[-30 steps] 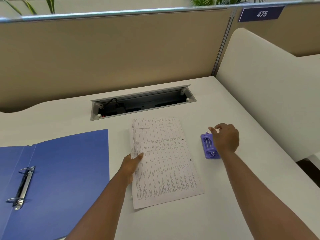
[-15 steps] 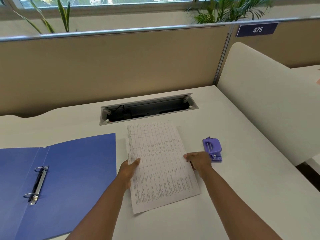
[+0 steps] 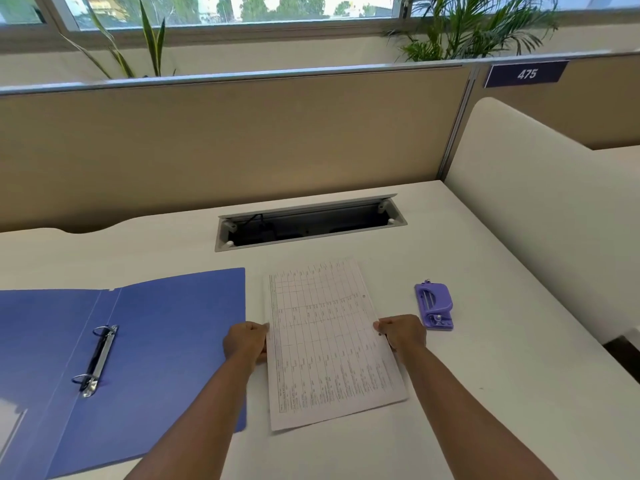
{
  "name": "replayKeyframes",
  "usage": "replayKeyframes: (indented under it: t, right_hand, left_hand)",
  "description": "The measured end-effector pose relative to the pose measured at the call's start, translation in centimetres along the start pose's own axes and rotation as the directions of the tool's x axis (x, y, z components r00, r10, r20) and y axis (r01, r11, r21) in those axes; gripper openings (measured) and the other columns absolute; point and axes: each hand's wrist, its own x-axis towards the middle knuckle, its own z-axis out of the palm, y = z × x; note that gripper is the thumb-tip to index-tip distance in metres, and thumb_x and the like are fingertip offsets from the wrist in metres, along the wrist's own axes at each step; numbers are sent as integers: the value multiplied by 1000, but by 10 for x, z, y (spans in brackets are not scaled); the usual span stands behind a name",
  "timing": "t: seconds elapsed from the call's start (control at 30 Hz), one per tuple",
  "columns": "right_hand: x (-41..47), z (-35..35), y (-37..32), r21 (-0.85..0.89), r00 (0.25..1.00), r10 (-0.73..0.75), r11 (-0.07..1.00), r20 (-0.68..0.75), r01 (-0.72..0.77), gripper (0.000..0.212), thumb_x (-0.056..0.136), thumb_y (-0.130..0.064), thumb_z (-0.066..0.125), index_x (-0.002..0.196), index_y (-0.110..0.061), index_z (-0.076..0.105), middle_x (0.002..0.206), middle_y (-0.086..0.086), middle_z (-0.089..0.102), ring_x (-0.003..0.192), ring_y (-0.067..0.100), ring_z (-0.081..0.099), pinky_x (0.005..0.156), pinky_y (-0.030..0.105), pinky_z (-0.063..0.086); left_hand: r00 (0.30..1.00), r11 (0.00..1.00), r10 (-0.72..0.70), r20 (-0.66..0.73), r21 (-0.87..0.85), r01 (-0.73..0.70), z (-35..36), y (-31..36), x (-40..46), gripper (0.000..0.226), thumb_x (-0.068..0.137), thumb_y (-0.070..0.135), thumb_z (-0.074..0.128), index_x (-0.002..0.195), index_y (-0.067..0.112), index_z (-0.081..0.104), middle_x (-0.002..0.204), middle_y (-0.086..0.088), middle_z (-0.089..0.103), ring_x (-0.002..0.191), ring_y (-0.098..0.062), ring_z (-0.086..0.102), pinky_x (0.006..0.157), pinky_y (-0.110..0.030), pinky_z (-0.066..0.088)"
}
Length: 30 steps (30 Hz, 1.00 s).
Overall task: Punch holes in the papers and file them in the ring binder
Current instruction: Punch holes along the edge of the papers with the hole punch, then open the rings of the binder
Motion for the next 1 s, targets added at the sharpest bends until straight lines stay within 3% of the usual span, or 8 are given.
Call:
replayKeyframes:
  t: [0.23,0.37,0.57,0.67,0.73,0.87,0.97,1.0]
  right_hand:
    - [-6,4,-7,-121,999,-34,992,-37,29,30,81,-22,69,102,-1,70,107,15,71,101,29,66,86,32,49]
    - [-10,6,-13,-197,998,-30,980,-48,20,35,81,-32,68,87,2,63,101,16,71,96,31,66,71,29,45]
    - [-11,3,-13,-280,995,-70,959,-68,49,32,84,-34,64,73,-5,53,101,17,70,95,30,66,67,26,39]
    - [-10,0,-13,-300,991,-92,952,-96,59,33,87,-34,61,85,-1,60,101,17,69,96,31,65,70,31,45]
    - [-12,0,-13,-321,982,-139,943,-130,91,36,89,-33,57,93,2,63,97,15,69,89,29,64,69,31,45]
    - [-23,9,-19,-327,947,-273,922,-170,207,29,90,-26,53,67,-10,58,73,9,63,68,21,52,62,25,39]
    - [-46,24,-28,-301,904,-396,892,-162,337,37,88,-12,50,51,-14,48,57,2,49,58,20,48,50,24,35]
    - [-55,30,-32,-290,890,-436,876,-136,385,36,87,-9,49,51,-12,53,56,4,54,56,21,53,49,25,40]
  left_hand:
    - [993,991,95,-75,99,-87,0,-7,3,23,83,8,66,61,11,61,83,-20,70,79,-36,69,71,-48,59]
    - [988,982,120,-94,156,-104,2,-7,4,25,82,9,66,58,14,60,83,-18,71,77,-35,69,72,-48,59]
    - [991,977,101,-84,196,-83,2,-4,5,20,81,14,69,63,6,63,76,-17,70,69,-32,68,72,-45,60]
    - [989,958,115,-94,272,-85,-4,2,3,28,81,27,69,74,0,67,76,-16,69,65,-30,66,72,-42,60]
    - [984,935,147,-102,339,-104,-10,4,1,34,81,32,67,83,-2,67,82,-17,70,75,-32,68,71,-39,59]
    - [958,934,265,-108,275,-228,-25,-3,-5,28,85,21,63,60,9,58,63,-7,60,61,-26,60,70,-42,59]
    - [936,933,333,-114,183,-310,-44,-13,-11,27,87,12,58,60,13,59,64,-4,62,64,-26,62,67,-40,59]
    - [929,929,351,-116,165,-331,-52,-16,-11,28,88,11,57,61,15,59,64,-2,61,63,-23,61,64,-37,57]
